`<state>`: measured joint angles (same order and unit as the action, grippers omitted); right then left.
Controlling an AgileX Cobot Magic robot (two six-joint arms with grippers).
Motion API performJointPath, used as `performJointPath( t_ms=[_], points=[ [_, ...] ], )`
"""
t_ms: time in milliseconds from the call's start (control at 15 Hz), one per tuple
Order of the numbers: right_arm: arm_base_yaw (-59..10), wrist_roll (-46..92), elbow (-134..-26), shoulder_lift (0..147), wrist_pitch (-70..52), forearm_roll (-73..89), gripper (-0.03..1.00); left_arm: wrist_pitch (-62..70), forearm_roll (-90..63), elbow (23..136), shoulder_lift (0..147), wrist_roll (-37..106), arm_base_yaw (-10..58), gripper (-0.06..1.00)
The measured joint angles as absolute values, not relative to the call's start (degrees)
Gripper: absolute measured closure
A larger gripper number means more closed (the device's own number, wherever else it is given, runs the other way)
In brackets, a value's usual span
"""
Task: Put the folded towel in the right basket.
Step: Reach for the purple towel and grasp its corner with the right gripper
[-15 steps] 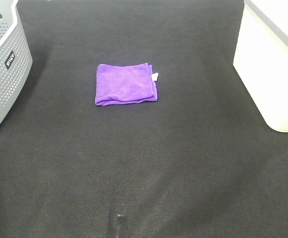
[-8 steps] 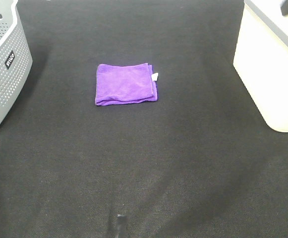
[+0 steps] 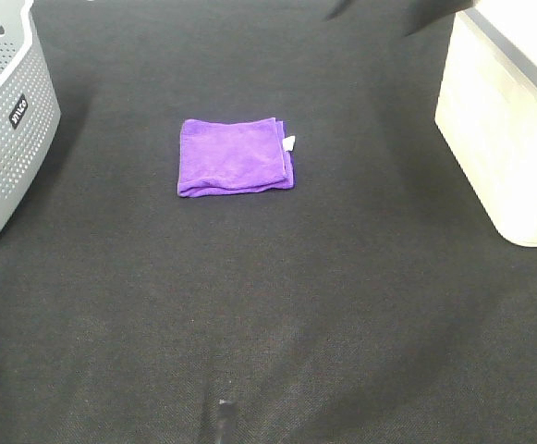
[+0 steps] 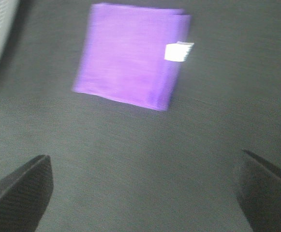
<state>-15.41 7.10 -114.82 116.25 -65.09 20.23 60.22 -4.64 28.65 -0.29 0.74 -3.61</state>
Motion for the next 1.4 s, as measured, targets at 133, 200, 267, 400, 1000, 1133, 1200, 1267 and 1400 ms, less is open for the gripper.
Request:
performJointPath(
  t_ms=[133,200,267,400,1000,1133,1200,1267,1400],
  points=[
    [-16.39,7.1,-123.01,125.65,-67.44,24.06,0.02,60.22,-4.64,28.65,-0.29,0.74,-3.61,-0.04],
    [-16.39,7.1,-126.39,130.46,-68.53,25.27,0.02,60.22,-4.64,28.65,-0.29,0.74,-3.61,-0.04],
    [-16.39,7.1,-129.55,134.36,-69.04,26.24,0.02,60.22,-4.64,28.65,-0.29,0.74,-3.61,-0.04],
    [-16.39,7.1,-133.67,141.58,-68.98,26.64,0.02,60.22,-4.64,28.65,-0.29,0.74,-3.61,-0.04],
    [-15.13,4.87,-134.3,149.89,-56.15,30.25,0.04,60.22,-4.41,28.65,-0.29,1.78,-3.61,-0.04],
    [-12.26,6.07,-134.53,150.69,-54.55,34.66,0.05,60.22,-4.41,28.65,-0.29,1.78,-3.61,-0.04],
    [-11.63,6.25,-134.53,151.15,-54.26,35.81,0.05,60.22,-4.41,28.65,-0.29,1.78,-3.61,-0.04],
    [-11.52,6.76,-134.53,151.83,-54.26,36.84,0.05,60.22,-4.24,28.65,-0.29,1.78,-3.61,-0.04],
    [-11.8,7.85,-134.53,153.84,-55.92,38.04,0.05,60.22,-4.24,28.65,-0.29,1.83,-3.61,-0.04]
  ],
)
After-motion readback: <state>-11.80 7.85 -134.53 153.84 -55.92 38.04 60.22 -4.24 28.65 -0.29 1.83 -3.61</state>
